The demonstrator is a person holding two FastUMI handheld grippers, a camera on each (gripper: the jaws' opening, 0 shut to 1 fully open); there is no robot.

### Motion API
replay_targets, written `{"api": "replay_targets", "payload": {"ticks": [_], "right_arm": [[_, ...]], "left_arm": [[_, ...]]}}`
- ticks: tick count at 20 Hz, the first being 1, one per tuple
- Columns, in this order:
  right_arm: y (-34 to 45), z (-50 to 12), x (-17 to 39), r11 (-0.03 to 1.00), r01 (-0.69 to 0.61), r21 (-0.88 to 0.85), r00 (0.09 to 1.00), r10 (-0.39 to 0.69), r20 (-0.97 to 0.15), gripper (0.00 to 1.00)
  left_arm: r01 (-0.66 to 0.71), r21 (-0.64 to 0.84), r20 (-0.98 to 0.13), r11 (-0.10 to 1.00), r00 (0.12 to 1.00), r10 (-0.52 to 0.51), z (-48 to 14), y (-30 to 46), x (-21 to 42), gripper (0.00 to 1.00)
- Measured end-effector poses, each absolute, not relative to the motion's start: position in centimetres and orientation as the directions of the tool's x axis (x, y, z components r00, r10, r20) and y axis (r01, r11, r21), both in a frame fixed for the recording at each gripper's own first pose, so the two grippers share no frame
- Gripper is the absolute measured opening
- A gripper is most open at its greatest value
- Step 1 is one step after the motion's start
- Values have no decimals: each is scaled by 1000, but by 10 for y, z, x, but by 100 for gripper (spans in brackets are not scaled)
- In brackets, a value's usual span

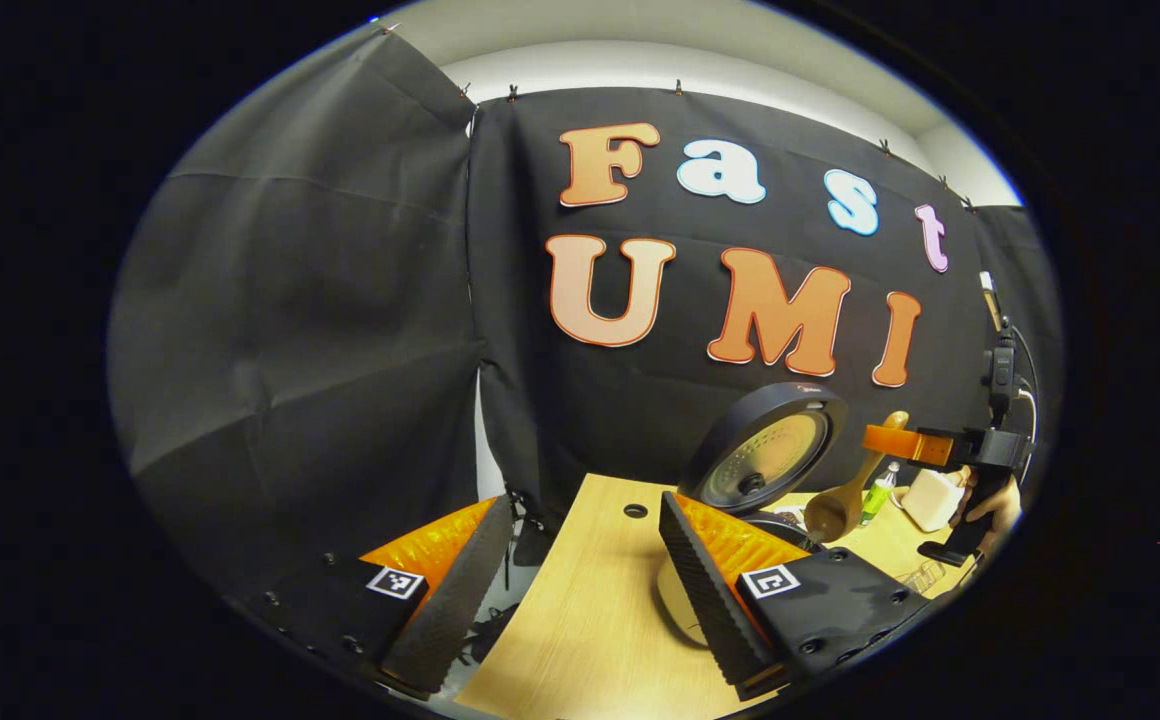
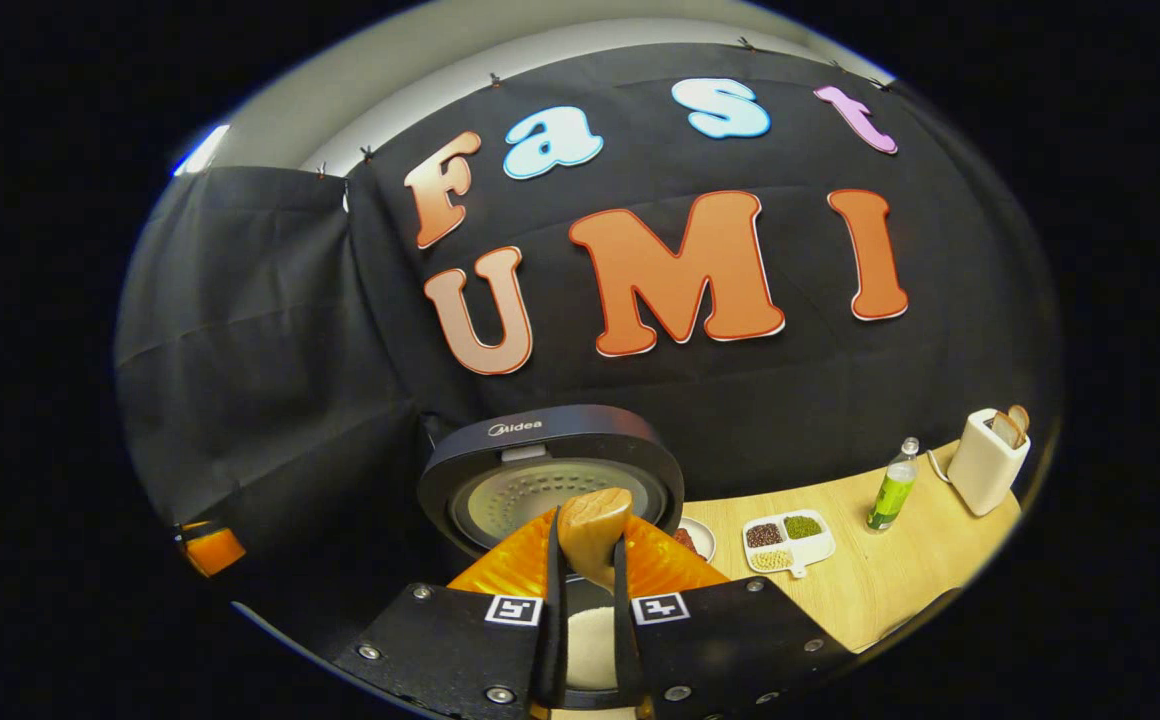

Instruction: Close the left gripper, press the button to open the rice cooker; take a wooden spoon from the chopstick holder with the right hand, scoop a spoonful of rice and pour it into the rice cooker, then put the wooden spoon back into the chopstick holder.

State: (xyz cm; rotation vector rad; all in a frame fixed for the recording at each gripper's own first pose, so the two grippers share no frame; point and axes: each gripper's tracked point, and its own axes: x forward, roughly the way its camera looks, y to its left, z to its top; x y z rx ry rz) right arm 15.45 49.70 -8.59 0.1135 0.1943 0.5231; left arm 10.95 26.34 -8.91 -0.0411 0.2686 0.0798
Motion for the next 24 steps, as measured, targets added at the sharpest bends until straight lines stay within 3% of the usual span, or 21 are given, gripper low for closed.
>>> {"api": "replay_targets", "payload": {"ticks": [4, 14, 24], "right_arm": [[496, -95, 154, 859, -497, 119, 843, 511, -168, 19], [427, -66, 140, 855, -446, 263, 860, 491, -138, 19], [260, -56, 120, 927, -276, 253, 940, 315, -129, 18]], "left_arm": [[-85, -49, -266, 995, 961, 69, -89, 261, 106, 99], [-64, -79, -241, 995, 970, 43, -77, 237, 107, 99], [-55, -69, -180, 996, 983, 42, -52, 215, 113, 97]]}}
